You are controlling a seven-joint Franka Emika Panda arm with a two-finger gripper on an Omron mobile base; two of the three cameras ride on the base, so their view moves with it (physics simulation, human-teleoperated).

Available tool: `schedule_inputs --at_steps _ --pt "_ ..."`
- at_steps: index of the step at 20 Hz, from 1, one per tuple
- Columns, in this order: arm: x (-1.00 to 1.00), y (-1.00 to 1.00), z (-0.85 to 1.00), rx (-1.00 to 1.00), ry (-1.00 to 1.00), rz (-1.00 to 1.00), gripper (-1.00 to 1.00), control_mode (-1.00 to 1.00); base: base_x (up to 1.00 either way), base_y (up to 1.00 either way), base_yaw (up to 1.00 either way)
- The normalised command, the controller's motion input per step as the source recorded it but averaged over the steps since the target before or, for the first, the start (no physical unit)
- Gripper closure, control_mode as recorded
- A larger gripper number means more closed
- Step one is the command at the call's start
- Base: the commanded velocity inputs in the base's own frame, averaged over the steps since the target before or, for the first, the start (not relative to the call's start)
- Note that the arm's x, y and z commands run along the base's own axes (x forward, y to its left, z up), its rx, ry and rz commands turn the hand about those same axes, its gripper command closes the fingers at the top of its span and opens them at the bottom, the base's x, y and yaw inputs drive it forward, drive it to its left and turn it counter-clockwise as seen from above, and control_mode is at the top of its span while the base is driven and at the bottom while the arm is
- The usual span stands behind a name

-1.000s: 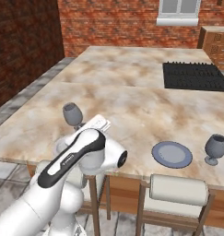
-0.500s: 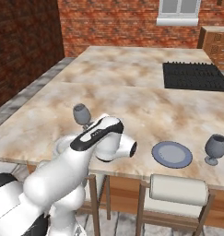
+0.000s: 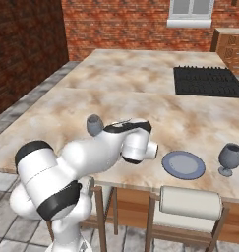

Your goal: Retrieve the wine glasses from the counter and place one next to each plate.

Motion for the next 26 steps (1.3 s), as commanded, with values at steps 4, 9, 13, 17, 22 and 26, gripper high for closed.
schedule_inputs --at_steps 4,9,13,17,22,26 --pt "0.0 0.0 -0.14 -0.03 0.0 0.12 1.0 -1.0 0.0 0.0 0.0" --pt "0.0 0.09 -0.24 -0.07 0.0 0.0 1.0 -1.0 0.0 0.0 0.0" --pt "0.0 0.18 -0.26 -0.05 0.0 -0.01 1.0 -1.0 0.0 0.0 0.0" --pt "0.0 0.24 -0.16 -0.04 0.0 -0.06 1.0 -1.0 0.0 0.0 0.0" --pt "0.0 0.25 -0.08 -0.06 0.0 -0.07 1.0 -1.0 0.0 0.0 0.0" --pt "0.0 0.0 -0.09 -0.03 0.0 -0.02 1.0 -1.0 0.0 0.0 0.0"
